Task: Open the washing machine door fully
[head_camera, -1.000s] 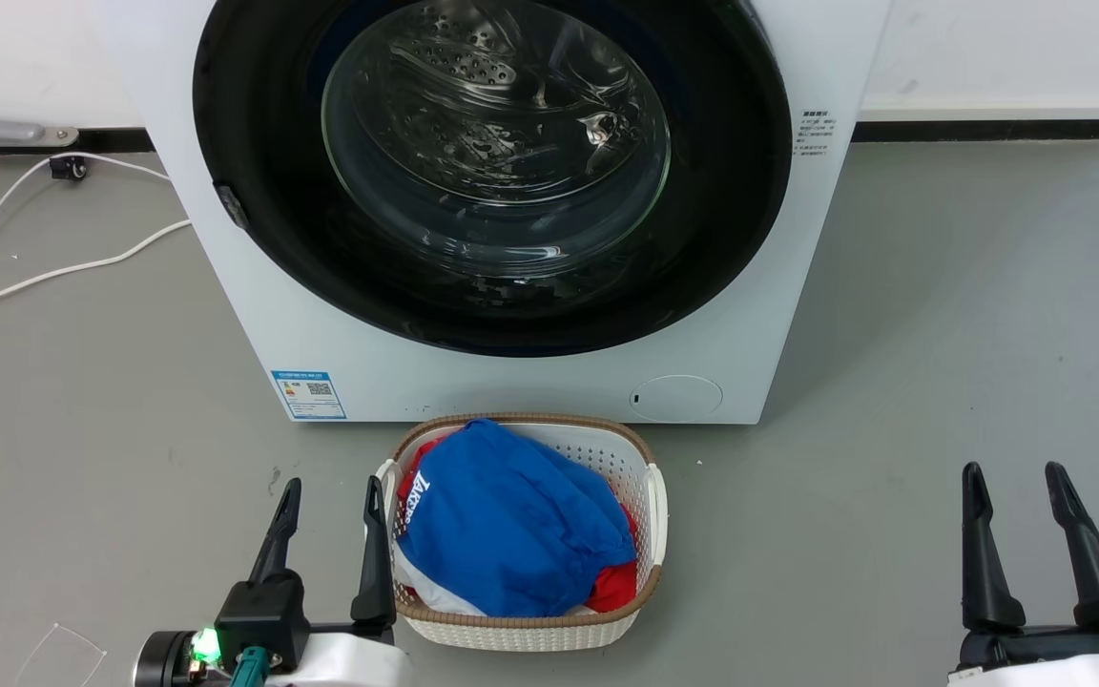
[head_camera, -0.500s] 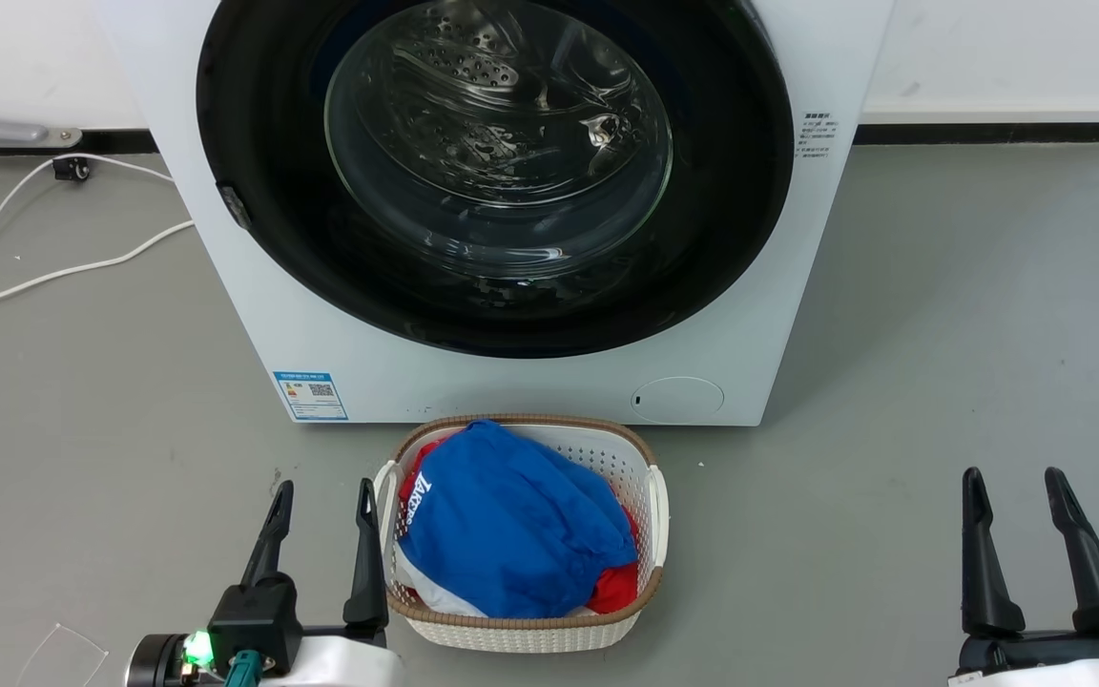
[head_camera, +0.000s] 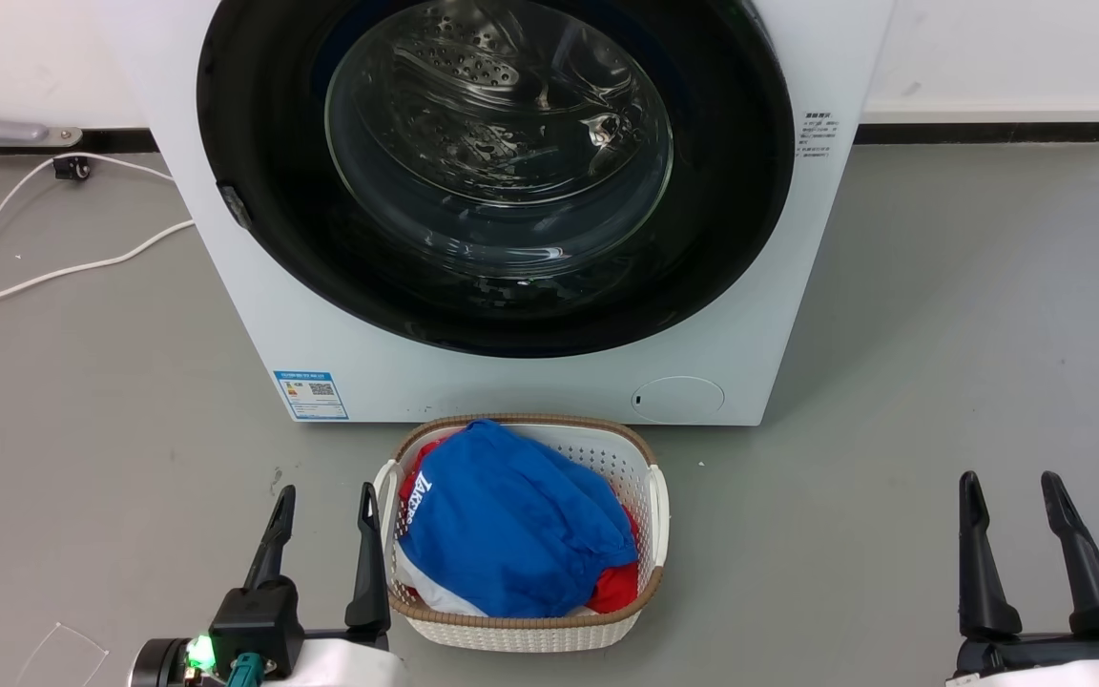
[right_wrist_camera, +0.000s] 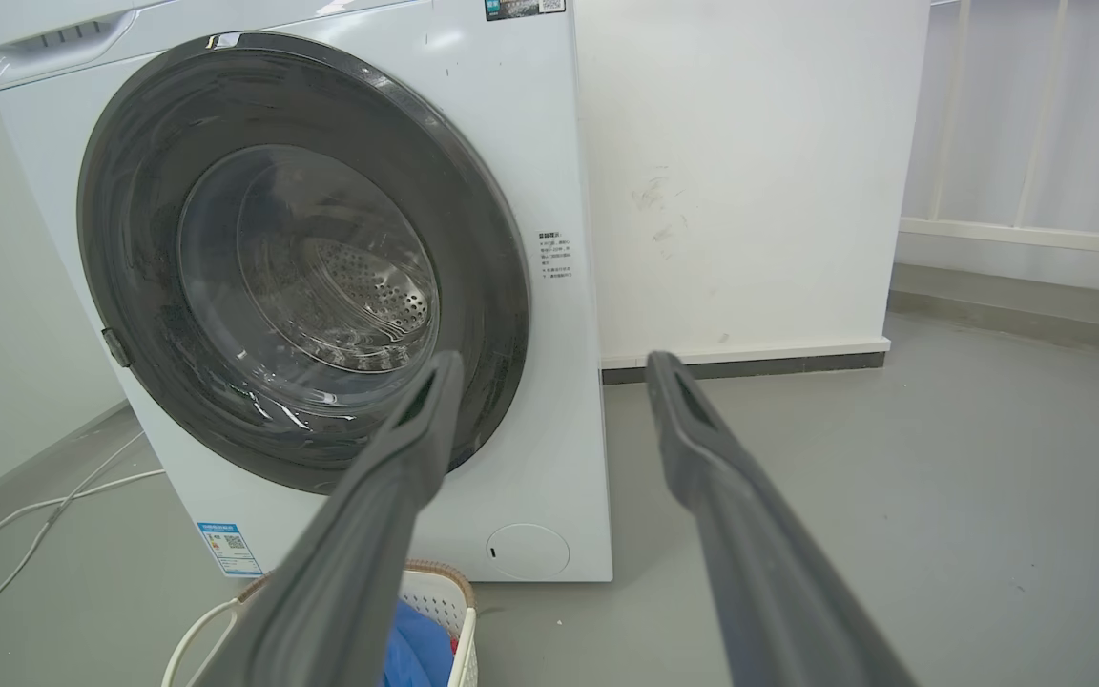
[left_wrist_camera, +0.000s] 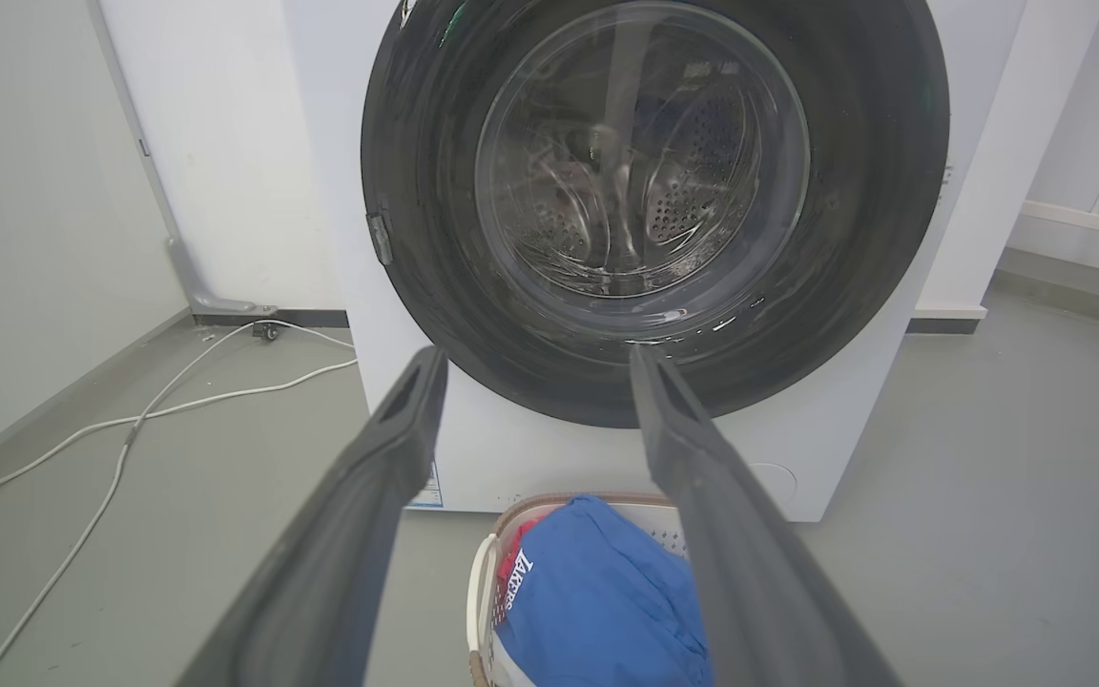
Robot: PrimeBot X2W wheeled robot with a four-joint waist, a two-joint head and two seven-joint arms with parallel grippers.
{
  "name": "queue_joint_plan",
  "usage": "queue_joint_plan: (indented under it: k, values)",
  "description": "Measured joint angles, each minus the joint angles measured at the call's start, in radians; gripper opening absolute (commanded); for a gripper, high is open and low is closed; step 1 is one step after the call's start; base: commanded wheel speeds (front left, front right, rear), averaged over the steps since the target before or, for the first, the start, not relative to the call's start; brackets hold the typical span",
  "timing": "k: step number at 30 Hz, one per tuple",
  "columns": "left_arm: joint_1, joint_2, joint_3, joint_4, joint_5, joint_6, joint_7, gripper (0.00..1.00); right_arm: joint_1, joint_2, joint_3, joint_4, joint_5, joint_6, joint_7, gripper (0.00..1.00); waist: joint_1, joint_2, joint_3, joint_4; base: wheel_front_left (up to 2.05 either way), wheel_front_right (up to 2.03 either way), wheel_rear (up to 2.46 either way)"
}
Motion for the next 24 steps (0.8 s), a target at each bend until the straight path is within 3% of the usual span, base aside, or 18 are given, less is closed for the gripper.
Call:
queue_joint_plan:
  k: [1, 2, 3, 4, 8, 12, 17, 24]
  values:
    - [0.000, 0.000, -0.001, 0.000, 0.000, 0.002, 0.000, 1.00, 0.000, 0.000, 0.000, 0.001, -0.001, 0.000, 0.000, 1.00, 0.0000, 0.0000, 0.000, 0.000, 0.00, 0.00, 0.00]
    - [0.000, 0.000, -0.001, 0.001, 0.000, 0.002, 0.000, 1.00, 0.000, 0.000, 0.001, 0.001, -0.001, 0.000, 0.000, 0.47, 0.0000, 0.0000, 0.000, 0.000, 0.00, 0.00, 0.00]
    - [0.000, 0.000, -0.001, 0.001, -0.001, 0.002, 0.000, 1.00, 0.000, 0.000, 0.001, 0.001, -0.001, 0.000, 0.000, 0.14, 0.0000, 0.0000, 0.000, 0.000, 0.00, 0.00, 0.00]
    - [0.000, 0.000, -0.002, 0.001, -0.001, 0.002, 0.000, 1.00, 0.000, 0.000, 0.002, 0.001, -0.001, 0.000, 0.000, 0.00, 0.0000, 0.0000, 0.000, 0.000, 0.00, 0.00, 0.00]
    - [0.000, 0.000, -0.002, 0.002, -0.001, 0.002, 0.000, 1.00, 0.000, 0.000, 0.017, -0.004, 0.004, 0.000, 0.000, 0.00, 0.0000, 0.0000, 0.000, 0.000, 0.00, 0.00, 0.00]
    - [0.000, 0.000, -0.002, 0.002, -0.001, 0.002, 0.000, 1.00, -0.001, 0.000, 0.028, -0.003, 0.184, 0.000, 0.000, 0.00, 0.0000, 0.0000, 0.000, -0.003, 0.00, 0.00, 0.00]
    - [0.001, 0.000, -0.002, 0.004, -0.001, 0.002, 0.000, 1.00, -0.006, -0.001, 0.014, 0.053, 0.591, 0.000, 0.000, 0.00, 0.0000, 0.0000, -0.001, -0.006, 0.00, 0.00, 0.00]
    - [0.004, -0.001, -0.004, 0.008, -0.007, 0.001, 0.000, 1.00, -0.035, 0.000, 0.087, 0.112, 1.148, 0.000, 0.000, 0.00, 0.0000, 0.0000, -0.006, -0.006, 0.00, 0.00, 0.00]
